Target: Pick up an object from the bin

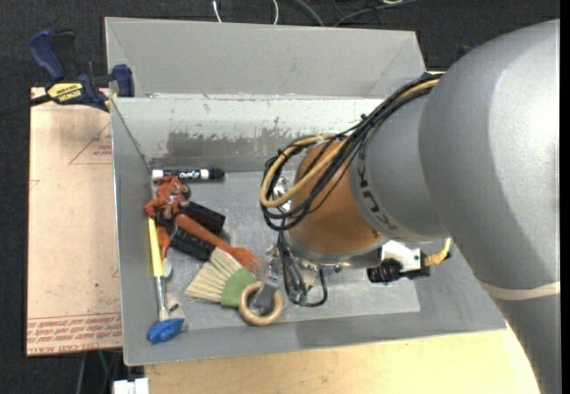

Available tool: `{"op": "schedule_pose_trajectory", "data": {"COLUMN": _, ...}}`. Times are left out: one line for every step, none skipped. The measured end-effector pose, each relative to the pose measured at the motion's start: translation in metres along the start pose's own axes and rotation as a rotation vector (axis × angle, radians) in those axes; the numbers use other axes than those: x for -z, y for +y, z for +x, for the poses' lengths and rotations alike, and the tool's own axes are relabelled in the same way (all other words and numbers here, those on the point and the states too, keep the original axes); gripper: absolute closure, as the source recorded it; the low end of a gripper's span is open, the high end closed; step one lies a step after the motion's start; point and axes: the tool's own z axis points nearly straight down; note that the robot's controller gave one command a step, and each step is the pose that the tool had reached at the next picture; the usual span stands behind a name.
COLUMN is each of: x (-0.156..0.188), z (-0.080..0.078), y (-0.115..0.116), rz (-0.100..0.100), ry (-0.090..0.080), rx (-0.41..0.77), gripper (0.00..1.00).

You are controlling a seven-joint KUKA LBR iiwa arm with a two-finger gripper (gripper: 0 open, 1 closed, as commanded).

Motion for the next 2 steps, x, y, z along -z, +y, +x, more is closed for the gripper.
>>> {"op": "schedule_pose_trajectory", "data": {"x": 0.067, "z": 0.002, "y": 0.006, "rz": 0.004, "ry": 0.004, "rx": -0.011, "gripper": 1.0}}
{"op": "schedule_pose_trajectory", "data": {"x": 0.098, "z": -0.013, "y": -0.008, "rz": 0.006, "ry": 0.006, "rx": 0.002, "gripper": 1.0}}
